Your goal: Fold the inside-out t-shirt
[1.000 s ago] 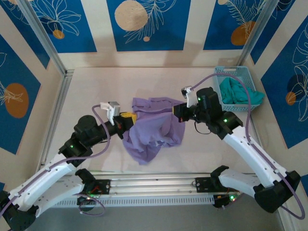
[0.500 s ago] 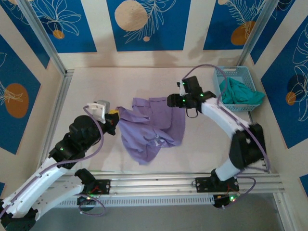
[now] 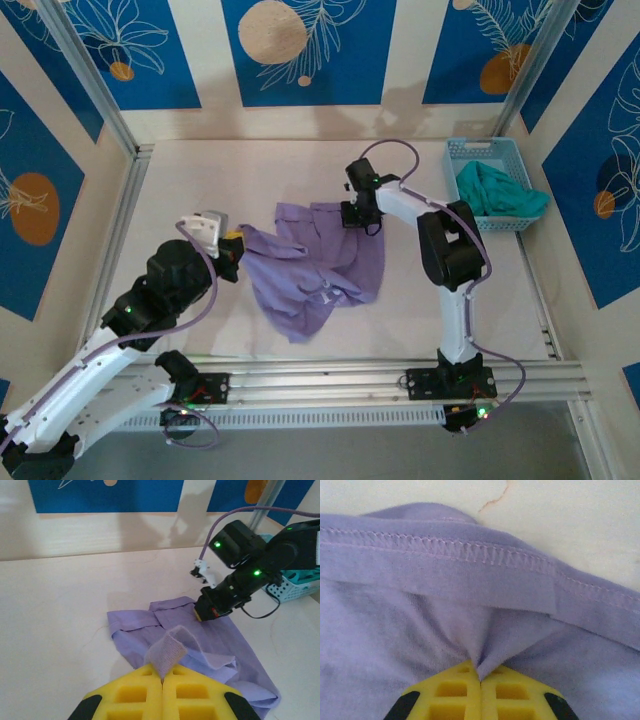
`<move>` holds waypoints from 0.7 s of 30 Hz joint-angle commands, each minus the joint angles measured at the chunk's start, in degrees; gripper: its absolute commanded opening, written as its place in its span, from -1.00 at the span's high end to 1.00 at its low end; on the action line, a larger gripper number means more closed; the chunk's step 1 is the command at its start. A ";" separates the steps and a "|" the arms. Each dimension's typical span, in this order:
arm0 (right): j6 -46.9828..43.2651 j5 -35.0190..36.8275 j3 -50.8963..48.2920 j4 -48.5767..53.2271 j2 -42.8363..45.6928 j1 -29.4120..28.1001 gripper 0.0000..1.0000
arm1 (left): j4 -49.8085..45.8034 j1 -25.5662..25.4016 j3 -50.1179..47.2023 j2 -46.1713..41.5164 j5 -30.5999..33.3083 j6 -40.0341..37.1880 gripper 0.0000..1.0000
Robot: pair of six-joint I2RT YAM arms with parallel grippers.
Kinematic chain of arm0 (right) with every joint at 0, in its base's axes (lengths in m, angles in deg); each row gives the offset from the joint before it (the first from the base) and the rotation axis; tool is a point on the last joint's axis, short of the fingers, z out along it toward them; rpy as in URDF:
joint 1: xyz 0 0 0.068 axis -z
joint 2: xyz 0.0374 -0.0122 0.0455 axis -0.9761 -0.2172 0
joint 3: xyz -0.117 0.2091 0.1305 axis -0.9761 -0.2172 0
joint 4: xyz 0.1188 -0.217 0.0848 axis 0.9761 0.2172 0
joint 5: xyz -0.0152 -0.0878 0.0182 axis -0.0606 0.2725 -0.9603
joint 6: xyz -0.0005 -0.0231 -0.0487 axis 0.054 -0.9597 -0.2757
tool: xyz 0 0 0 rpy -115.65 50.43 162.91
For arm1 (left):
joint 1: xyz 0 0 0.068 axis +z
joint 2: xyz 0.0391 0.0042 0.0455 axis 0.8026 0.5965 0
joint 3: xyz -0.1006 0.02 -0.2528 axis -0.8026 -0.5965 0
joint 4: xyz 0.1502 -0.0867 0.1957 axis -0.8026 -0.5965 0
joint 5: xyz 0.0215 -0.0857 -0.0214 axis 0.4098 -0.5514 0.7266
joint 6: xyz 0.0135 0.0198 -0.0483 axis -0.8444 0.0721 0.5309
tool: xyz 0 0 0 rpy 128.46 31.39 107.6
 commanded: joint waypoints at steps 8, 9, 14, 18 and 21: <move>2.71 -8.63 -10.46 -4.65 38.24 9.56 0.97 | -6.18 12.90 25.01 5.56 -0.13 -4.58 1.00; 3.33 -8.04 -13.04 -4.89 41.61 10.01 0.96 | -6.35 13.74 27.20 5.68 -0.43 -4.86 1.00; 7.63 -4.39 -29.67 -6.84 55.44 10.15 0.89 | -9.23 14.70 30.40 6.24 0.13 -6.31 1.00; 13.31 -8.63 -44.05 -9.80 59.18 9.21 0.47 | -11.29 14.71 23.20 4.83 -1.77 -4.97 1.00; 14.33 -9.36 -48.56 -9.08 58.46 7.73 0.16 | -13.17 14.70 17.50 3.93 -2.74 -4.36 1.00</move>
